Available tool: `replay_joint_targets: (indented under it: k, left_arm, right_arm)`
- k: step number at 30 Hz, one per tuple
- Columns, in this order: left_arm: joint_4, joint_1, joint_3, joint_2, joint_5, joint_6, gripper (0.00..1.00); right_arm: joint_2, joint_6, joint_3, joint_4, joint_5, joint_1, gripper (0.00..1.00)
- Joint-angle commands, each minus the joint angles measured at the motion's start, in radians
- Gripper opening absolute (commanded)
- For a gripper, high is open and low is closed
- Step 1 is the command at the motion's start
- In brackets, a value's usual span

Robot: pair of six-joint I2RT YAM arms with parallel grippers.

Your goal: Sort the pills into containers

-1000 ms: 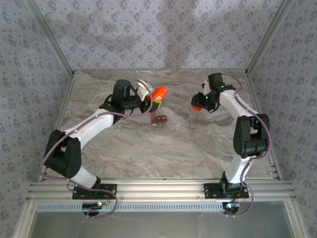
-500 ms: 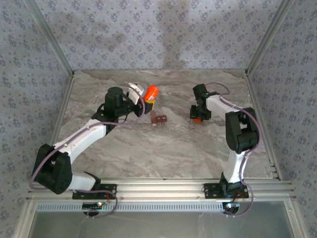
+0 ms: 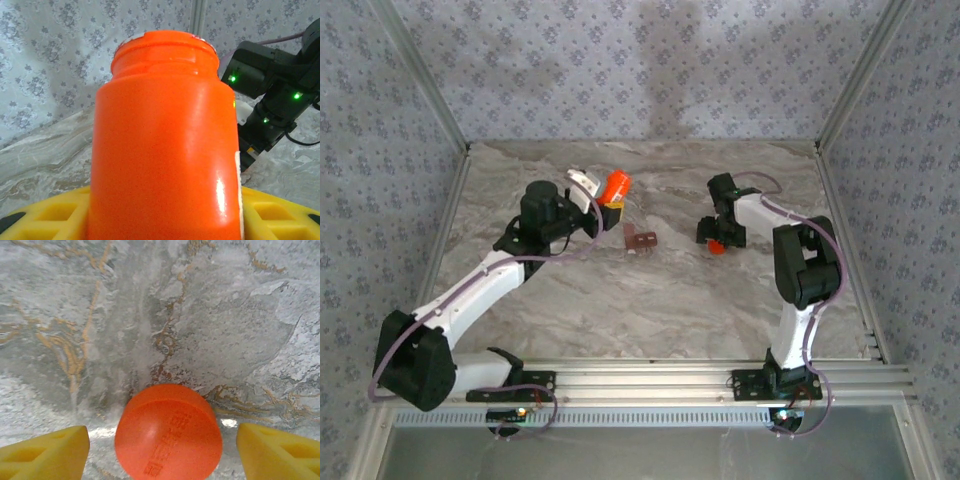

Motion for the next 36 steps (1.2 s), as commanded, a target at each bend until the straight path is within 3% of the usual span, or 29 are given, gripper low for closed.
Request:
replay_joint_targets:
  k: [1,10,20,26,36]
  left_arm:
    - [-0.002,0.012,-0.023,-0.05,-0.025,-0.016,0.0]
    - [-0.037,0.027,-0.074,-0.107,-0.06,-0.016,0.0]
    - [-0.182,0.052,-0.08,-0.068,-0.021,0.041,0.0]
    - [-0.18,0.052,-0.086,-0.018,0.017,0.06,0.0]
    - [-0.128,0.05,-0.089,0.079,0.038,0.13,0.0]
  right_arm:
    - [-0.102,0.01,0.028,-0.041,-0.02,0.006,0.79]
    - [-0.215,-0.008,0.124,-0.103,-0.1,0.07,0.79]
    - [-0.126,-0.004,0.163,-0.036,-0.125,0.249,0.79]
    - [-0.06,0.007,0.153,0.004,-0.164,0.256,0.79]
    - [-0.074,0.067,0.088,0.122,-0.212,0.205,0.79]
